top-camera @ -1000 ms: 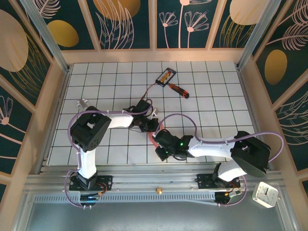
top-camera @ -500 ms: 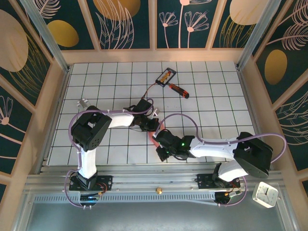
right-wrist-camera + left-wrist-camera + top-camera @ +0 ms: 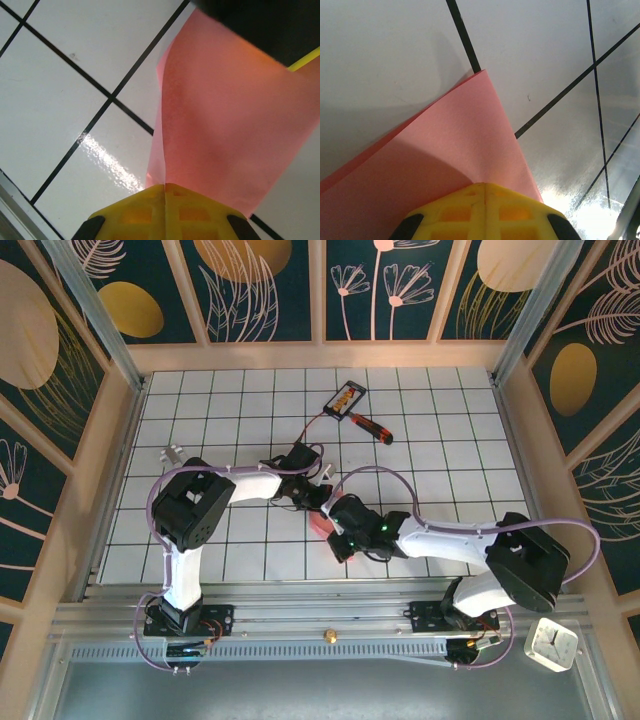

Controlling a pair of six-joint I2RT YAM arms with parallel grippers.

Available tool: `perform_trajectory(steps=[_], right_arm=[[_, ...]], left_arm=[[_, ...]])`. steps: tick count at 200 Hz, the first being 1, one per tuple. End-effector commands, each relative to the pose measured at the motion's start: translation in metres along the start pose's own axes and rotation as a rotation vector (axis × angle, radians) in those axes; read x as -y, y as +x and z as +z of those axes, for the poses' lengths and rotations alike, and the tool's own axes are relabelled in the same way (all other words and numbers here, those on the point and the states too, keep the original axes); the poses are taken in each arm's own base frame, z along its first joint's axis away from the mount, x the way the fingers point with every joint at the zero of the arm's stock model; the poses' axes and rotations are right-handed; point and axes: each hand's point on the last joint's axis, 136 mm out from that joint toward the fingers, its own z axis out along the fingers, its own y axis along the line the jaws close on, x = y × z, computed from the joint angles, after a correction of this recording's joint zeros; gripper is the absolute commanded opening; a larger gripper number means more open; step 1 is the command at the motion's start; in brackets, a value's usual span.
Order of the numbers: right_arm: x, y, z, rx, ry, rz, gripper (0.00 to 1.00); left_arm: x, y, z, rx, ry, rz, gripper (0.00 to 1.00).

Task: Fold a paper plane with a square sheet of paper (pick it up from the middle)
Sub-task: Turn over the paper at the bottom-center of the table.

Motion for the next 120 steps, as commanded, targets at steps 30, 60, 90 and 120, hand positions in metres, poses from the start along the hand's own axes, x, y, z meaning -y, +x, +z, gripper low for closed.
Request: perform_trajectory(steps=[30,60,90,120], right_arm=[[0.006,-0.021,-0.001,0.027,-0.01,-0.03,0.06],[0.009,-0.027,0.002,0.026,-0.006,-0.038,0.06],[0.011,-0.025,0.004,0.015,-0.021,-0.014,0.06],[0.005,-0.022,-0.002,0.017,-0.105,0.023,0.08]], left_arm=[[-0.038,0.03,0.013,-0.096,-0.117,-0.056,0.01],[-0.038,0.031,0.014,-0.099,-0.114,-0.059,0.01],[-0.038,0.03,0.014,-0.098,-0.114,-0.061,0.01],[-0.039,0.031,0.014,-0.101,-0.12,-0.062,0.01]])
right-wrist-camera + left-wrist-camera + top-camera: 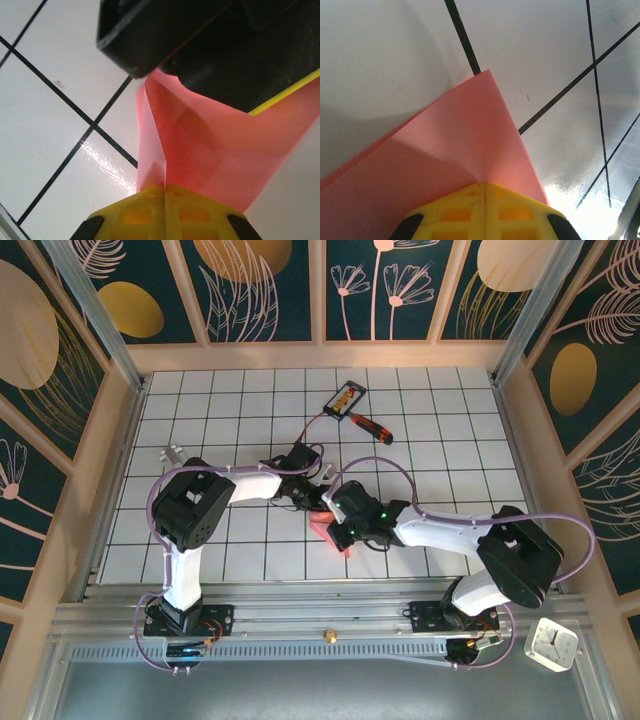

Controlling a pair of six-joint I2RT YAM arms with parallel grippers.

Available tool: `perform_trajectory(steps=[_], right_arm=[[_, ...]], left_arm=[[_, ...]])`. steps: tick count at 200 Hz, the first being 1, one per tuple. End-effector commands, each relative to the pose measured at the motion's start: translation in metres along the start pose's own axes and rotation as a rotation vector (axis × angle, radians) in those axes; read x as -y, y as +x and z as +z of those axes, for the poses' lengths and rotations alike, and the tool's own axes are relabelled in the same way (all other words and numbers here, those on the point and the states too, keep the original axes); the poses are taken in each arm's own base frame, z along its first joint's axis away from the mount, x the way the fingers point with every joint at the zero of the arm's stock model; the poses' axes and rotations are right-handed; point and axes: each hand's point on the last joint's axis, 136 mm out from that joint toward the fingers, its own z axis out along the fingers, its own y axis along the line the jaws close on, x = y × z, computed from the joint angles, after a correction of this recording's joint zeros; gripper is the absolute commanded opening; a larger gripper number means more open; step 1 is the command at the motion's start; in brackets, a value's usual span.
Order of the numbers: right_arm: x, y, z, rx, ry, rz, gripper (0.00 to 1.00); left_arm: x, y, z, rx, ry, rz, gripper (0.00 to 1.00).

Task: Fold a paper plane with a square sheet of paper (pick it up from the middle)
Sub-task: Turn over the paper at the bottom-center of the table, then perform the third fold on the triangle at the bottom-center of the table.

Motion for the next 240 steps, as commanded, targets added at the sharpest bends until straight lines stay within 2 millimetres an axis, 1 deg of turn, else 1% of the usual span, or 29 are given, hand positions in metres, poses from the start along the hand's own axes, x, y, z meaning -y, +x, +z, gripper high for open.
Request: perform_trajectory(steps=[1,27,52,125,190,221,240], right_arm=[[-0.009,-0.004,-0.006,0.016,-0.082,0.019,0.08],[-0.014,-0.004,-0.013,0.029,-0.156,0.062,0.09],[-0.018,-0.001,-0.014,0.029,-0.2,0.096,0.1],[-0.02,0.004,-0.014,0.063,-0.241,0.157,0.11],[-0.017,0.008,-0.014,0.108,-0.249,0.194,0.11],[-0.015,0.004,-0.014,0.14,-0.247,0.195,0.06],[-0.012,0.003,-0.014,0.147,-0.245,0.191,0.05]], left_arm=[[-0.039,0.031,0.014,-0.099,-0.12,-0.066,0.01],[-0.039,0.032,0.014,-0.102,-0.123,-0.066,0.01],[-0.04,0.032,0.014,-0.103,-0.125,-0.067,0.01],[-0.041,0.032,0.013,-0.105,-0.132,-0.068,0.0],[-0.042,0.033,0.014,-0.11,-0.133,-0.069,0.0],[-0.043,0.035,0.016,-0.115,-0.132,-0.069,0.0],[-0.043,0.035,0.016,-0.118,-0.132,-0.067,0.0]])
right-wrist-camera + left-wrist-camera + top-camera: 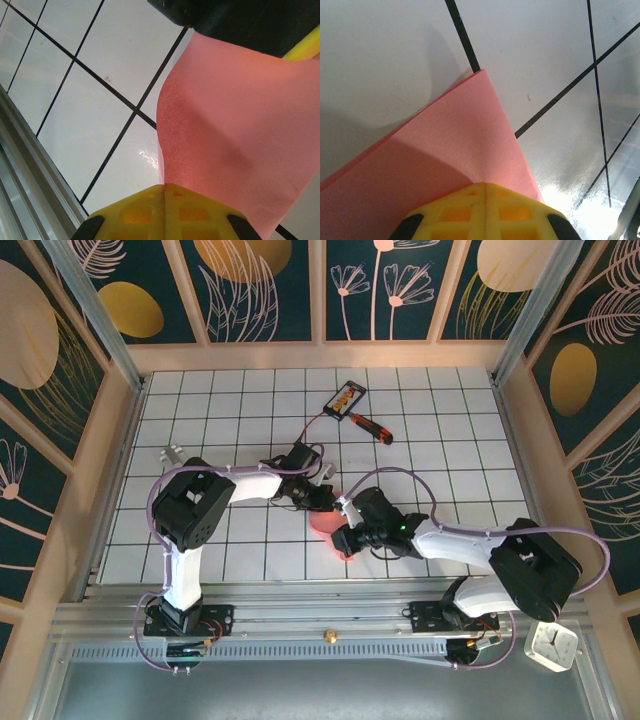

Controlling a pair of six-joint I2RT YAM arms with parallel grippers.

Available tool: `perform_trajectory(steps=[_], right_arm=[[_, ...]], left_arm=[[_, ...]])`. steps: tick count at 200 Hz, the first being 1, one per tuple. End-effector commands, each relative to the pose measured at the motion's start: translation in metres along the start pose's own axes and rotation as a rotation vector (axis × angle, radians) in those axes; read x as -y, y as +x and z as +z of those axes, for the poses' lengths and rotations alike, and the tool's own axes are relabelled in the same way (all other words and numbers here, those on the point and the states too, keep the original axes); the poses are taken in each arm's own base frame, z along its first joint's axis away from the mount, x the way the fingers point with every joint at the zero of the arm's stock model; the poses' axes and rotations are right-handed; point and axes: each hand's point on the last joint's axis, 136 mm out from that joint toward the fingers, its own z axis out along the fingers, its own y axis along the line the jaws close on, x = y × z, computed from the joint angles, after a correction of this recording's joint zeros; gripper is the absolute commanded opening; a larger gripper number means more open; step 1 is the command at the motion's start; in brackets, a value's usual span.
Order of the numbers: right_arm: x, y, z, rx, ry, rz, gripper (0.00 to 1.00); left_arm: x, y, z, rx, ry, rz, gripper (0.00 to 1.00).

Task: Fold a paper plane with a square sheet of paper (pick it up from the middle)
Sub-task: Perform the third fold on the triangle at the bottom-center of the table.

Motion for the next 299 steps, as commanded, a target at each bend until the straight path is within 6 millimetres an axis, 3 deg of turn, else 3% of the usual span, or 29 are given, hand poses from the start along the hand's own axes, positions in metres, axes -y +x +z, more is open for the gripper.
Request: perform_trajectory(steps=[1,88,233,299], right_arm=[[-0.003,-0.013,-0.004,0.06,-0.024,-0.006,0.05],[0.0,-0.013,-0.009,0.076,-0.059,0.022,0.11],[0.002,-0.01,-0.015,0.13,-0.115,0.091,0.13],[0.007,-0.017,-0.017,0.152,-0.125,0.113,0.04]], left_arm=[[-0.043,0.035,0.016,-0.115,-0.13,-0.067,0.0],[-0.045,0.037,0.016,-0.117,-0.137,-0.07,0.0],[-0.045,0.036,0.017,-0.119,-0.137,-0.074,0.0],[-0.046,0.037,0.017,-0.122,-0.14,-0.072,0.0]])
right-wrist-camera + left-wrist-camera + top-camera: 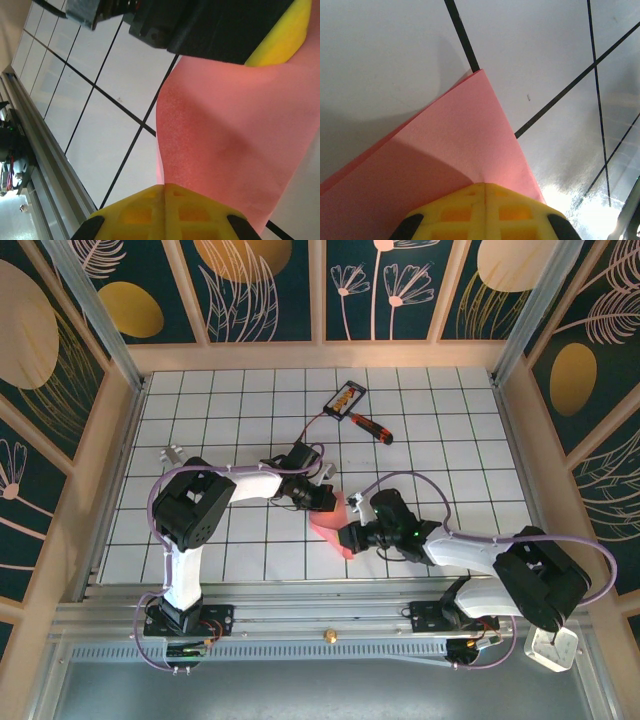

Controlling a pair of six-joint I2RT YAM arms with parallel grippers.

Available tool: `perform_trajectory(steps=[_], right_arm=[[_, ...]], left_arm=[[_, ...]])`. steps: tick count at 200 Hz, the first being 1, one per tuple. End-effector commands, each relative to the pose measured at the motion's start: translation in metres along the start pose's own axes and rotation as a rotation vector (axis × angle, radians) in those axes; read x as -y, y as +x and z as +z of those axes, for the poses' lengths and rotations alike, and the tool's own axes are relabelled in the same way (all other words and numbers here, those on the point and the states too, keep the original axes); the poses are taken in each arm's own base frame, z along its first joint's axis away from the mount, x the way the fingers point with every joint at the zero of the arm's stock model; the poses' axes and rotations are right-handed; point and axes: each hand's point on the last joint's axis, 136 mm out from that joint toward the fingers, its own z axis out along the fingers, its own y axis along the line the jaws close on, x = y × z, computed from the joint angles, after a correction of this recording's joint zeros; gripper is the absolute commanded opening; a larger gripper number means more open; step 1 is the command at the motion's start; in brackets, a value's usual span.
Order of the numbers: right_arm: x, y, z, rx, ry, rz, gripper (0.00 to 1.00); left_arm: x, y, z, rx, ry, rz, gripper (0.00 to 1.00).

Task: Fold a paper plane with a square sheet of paper (pick it up from the middle)
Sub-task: Perform the third fold on the triangle at the bottom-center of the table.

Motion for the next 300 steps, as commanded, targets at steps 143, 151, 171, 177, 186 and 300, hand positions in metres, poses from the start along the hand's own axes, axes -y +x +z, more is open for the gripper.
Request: perform_trajectory(steps=[143,151,171,177,186,300], right_arm=[[0.029,-0.018,0.012,-0.041,0.051,0.029,0.07],[0.029,-0.019,0.013,-0.045,0.051,0.027,0.07],[0.032,-0.018,0.016,-0.053,0.057,0.028,0.07],[0.033,-0.017,0.016,-0.057,0.062,0.028,0.07],[0.035,-0.016,0.016,-0.059,0.067,0.031,0.06],[0.053,-0.009,0.019,-0.075,0.118,0.068,0.04]], left_arm=[[-0.046,0.038,0.017,-0.123,-0.139,-0.069,0.0],[-0.046,0.038,0.017,-0.125,-0.139,-0.069,0.0],[-0.046,0.037,0.017,-0.124,-0.139,-0.07,0.0],[-0.045,0.037,0.017,-0.124,-0.138,-0.07,0.0],[-0.045,0.036,0.017,-0.12,-0.139,-0.069,0.0],[-0.046,0.033,0.018,-0.12,-0.15,-0.072,0.02]])
